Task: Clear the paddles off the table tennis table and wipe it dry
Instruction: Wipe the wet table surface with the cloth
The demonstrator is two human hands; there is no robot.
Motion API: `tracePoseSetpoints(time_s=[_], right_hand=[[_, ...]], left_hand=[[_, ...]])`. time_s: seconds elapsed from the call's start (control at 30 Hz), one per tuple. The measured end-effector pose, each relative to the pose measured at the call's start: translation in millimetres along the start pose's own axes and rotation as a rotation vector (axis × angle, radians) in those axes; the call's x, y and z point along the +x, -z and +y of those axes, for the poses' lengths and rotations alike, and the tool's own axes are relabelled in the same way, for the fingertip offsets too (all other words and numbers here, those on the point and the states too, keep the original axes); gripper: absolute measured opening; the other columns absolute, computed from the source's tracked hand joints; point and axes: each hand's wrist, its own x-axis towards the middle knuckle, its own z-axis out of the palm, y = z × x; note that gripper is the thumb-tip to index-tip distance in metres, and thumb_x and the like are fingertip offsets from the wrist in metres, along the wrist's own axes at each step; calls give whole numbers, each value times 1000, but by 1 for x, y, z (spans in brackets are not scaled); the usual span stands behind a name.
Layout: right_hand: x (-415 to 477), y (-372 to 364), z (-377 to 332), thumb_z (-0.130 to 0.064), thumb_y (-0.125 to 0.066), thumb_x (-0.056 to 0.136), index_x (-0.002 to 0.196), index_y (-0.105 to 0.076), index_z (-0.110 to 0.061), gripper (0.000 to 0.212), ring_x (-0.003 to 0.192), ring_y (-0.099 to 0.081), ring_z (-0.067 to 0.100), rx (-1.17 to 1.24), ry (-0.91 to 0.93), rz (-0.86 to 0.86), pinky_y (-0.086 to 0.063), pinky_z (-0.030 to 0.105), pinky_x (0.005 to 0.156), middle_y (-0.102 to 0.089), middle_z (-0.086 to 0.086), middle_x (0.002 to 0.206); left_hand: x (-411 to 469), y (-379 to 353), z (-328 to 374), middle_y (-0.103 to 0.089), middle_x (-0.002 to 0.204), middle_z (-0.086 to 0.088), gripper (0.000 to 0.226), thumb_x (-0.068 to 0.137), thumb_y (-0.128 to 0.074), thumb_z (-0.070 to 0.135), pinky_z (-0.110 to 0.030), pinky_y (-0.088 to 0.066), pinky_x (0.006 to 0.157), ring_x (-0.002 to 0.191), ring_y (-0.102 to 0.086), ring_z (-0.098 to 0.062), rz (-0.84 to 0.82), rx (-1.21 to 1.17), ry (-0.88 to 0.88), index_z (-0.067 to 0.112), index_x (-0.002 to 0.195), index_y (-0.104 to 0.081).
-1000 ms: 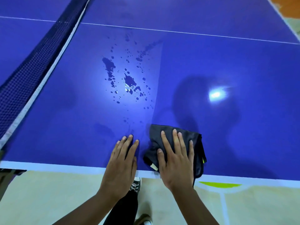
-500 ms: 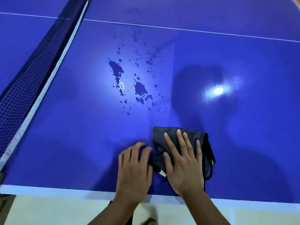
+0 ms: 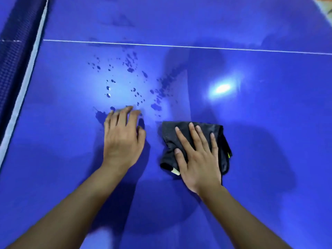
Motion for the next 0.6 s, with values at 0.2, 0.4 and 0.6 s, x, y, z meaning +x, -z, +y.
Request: tracePoseSetpoints(time_s=[0.2, 0.4, 0.6], right_hand=[[120, 4, -1, -55, -15, 105, 162, -10, -45, 58, 158, 1, 12, 6, -1, 3, 1, 51, 127, -9, -2, 172], [222, 9, 4, -57, -16, 104, 161, -10, -48, 57, 158, 1, 11, 13, 4, -20, 3, 50, 127, -6, -5, 172], [301, 15, 1, -54, -20, 106, 161, -10, -47, 56, 158, 2, 12, 14, -42, -36, 6, 50, 127, -5, -4, 173]], left_hand=[[76, -13, -23, -48, 151, -15, 61, 91, -35, 38, -53, -27, 120, 137, -45, -38, -184, 65, -83, 11, 143, -53], [73, -20, -32, -43, 158, -12, 58, 97, -35, 36, -50, -23, 123, 147, -36, -35, -184, 46, -94, 15, 149, -50], [77, -21, -27, -44, 158, -11, 58, 96, -33, 35, -50, -25, 122, 147, -37, -32, -180, 26, -56, 15, 147, -52]])
